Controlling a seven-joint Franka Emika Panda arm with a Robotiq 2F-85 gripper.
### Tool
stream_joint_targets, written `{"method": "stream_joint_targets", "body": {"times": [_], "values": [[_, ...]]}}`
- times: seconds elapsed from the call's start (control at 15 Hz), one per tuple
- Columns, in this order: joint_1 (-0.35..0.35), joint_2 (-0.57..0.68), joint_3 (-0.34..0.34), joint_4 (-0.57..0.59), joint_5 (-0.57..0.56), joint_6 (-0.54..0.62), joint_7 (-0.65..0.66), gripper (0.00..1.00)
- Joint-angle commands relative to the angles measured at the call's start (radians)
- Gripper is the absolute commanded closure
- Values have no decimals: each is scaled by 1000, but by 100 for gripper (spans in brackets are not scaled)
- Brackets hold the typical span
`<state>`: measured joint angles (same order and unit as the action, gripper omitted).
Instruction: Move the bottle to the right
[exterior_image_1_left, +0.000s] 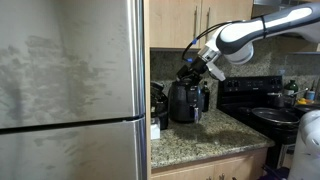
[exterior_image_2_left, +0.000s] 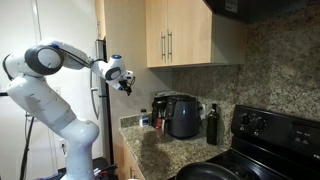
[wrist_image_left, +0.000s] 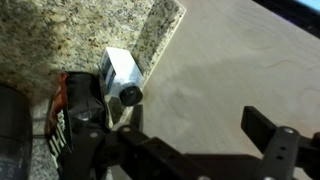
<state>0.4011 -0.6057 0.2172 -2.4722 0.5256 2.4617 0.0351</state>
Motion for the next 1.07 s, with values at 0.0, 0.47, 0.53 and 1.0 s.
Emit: {"method": "stream_joint_targets", "body": {"times": [0.0, 0.47, 0.53, 1.0], "values": [[-52, 256, -8, 98, -20, 19, 51, 0], [-59, 389, -7, 136, 8, 11, 16, 0], [-83, 416, 10, 147, -73, -20, 90, 0], [-97, 703, 36, 219, -294, 377, 110, 0]]}}
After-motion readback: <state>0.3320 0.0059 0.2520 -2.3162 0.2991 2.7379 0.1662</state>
